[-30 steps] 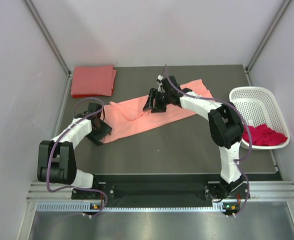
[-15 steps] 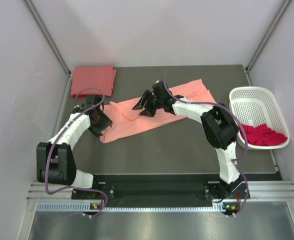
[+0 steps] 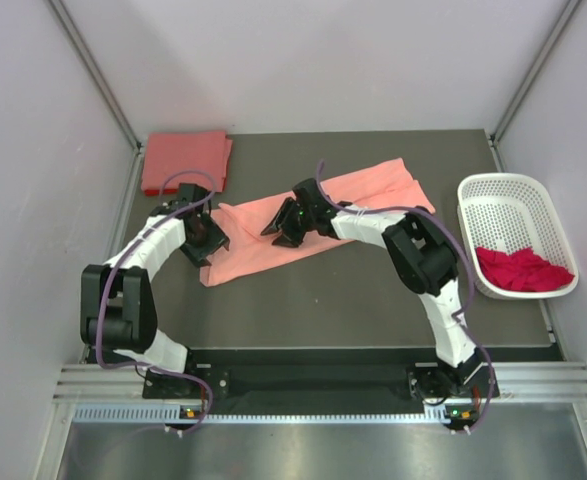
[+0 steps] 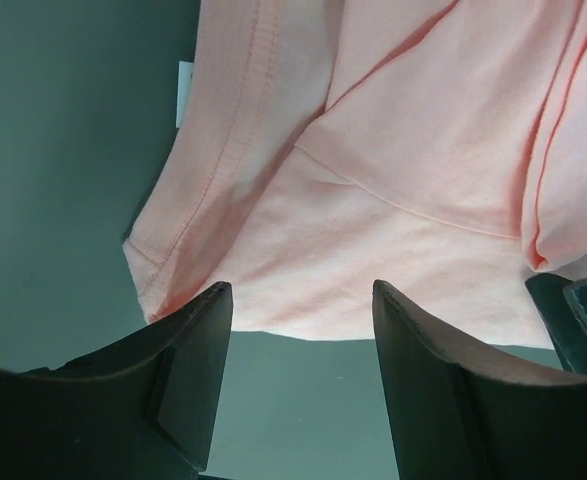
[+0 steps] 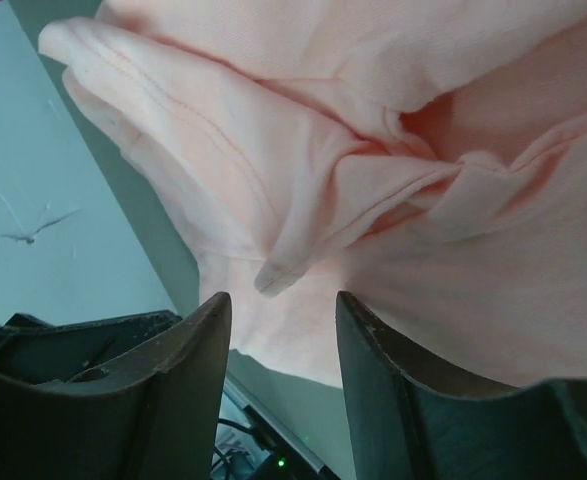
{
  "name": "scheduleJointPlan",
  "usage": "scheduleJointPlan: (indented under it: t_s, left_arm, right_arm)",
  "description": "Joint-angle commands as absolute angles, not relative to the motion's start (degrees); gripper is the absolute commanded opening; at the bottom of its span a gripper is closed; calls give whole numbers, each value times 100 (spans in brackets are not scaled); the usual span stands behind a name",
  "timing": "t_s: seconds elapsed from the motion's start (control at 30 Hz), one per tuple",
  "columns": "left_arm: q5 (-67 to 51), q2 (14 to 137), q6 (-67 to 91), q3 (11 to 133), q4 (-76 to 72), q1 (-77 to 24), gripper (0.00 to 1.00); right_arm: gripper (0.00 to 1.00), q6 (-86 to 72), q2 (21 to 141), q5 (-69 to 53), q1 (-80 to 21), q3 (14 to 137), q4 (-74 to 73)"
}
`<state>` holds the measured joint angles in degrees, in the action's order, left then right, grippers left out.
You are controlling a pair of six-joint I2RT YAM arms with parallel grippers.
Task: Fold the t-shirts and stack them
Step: Fold the tshirt
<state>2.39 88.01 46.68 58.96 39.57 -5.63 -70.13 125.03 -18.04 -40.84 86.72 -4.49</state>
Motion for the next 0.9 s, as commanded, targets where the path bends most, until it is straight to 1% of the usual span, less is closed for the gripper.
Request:
scheduleJointPlan:
  t_s: [0.0,0.5,0.6,0.63,0.7,0.73,0.77,0.83,0.87]
  left_arm:
    - [299,8754,4553,6126,3815,-571,63]
    - [396,8763,4465,6073,3894,-571,63]
    - [422,8789,4447,6117,3911,-571,63]
    - [465,8789,4447,6152,3929,-563,63]
    - [527,8780,4430,6187,3973,-562,63]
    - [614,8772,4430,6240,4042,-554,63]
    - [659,8763,4447,6266,4060,-554,63]
    - [738,8710,4482,6345,4104,-527,63]
    - [764,8684,4500,6363,4104,-510,63]
  right_arm:
    - [46,-7198,12682,-1714,-4184,8991,-193]
    - [36,-7672,12990,-1810,-4184,9316,-35]
    - [29,-7699,13078,-1846,-4184,9395,-44]
    - [25,-7699,13104,-1854,-4175,9404,-87]
    - [20,-7699,13122,-1881,-4166,9396,-123]
    - [13,-7691,13131,-1881,-4157,9396,-158]
    - [8,-7690,13140,-1916,-4149,9387,-149]
    - [0,-7577,13113,-1916,-4131,9395,-228]
    - [0,-7350,13105,-1916,-4105,9500,-316]
